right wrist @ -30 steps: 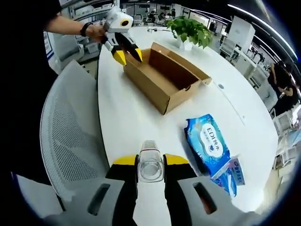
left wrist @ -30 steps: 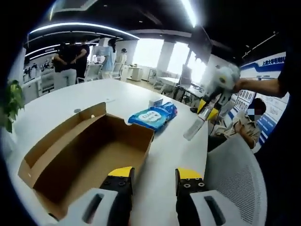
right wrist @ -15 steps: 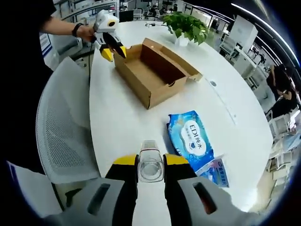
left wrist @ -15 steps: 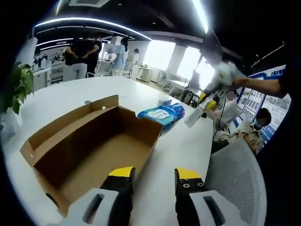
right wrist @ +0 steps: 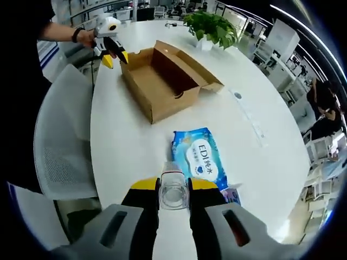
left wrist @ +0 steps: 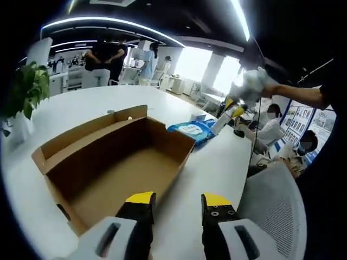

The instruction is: Operate the shoe box by opening the lid, removing the specified soft item, and placing it in the target area until the item is outside and the box remains undamaged.

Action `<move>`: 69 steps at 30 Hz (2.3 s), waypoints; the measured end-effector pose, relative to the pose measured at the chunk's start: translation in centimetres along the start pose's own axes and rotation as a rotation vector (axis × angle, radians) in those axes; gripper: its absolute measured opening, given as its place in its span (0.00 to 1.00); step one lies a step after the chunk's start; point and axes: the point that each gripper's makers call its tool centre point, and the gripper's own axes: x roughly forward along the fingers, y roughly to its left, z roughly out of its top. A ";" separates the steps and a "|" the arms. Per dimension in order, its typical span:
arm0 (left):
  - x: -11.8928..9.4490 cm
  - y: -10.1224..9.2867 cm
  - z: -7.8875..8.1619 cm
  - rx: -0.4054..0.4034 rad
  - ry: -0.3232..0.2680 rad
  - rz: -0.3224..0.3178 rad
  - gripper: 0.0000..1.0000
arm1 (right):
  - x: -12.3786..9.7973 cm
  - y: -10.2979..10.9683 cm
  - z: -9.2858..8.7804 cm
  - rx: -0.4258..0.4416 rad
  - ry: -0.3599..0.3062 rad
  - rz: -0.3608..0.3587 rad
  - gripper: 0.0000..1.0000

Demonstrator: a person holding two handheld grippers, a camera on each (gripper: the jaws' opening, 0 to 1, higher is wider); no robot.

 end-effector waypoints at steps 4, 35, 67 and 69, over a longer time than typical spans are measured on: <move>-0.3 0.2 -0.1 -0.012 -0.009 0.016 0.34 | 0.1 -1.3 0.0 -0.010 0.008 -0.002 0.18; -3.2 2.4 -0.1 -0.084 -0.029 0.157 0.34 | 3.1 -12.4 -1.8 -0.085 0.104 -0.041 0.18; -3.1 2.8 0.0 -0.078 0.012 0.168 0.33 | 7.1 -13.3 -4.6 -0.204 0.256 0.040 0.18; -3.1 2.9 0.0 -0.079 0.012 0.169 0.33 | 7.3 -13.4 -4.7 -0.200 0.263 0.044 0.18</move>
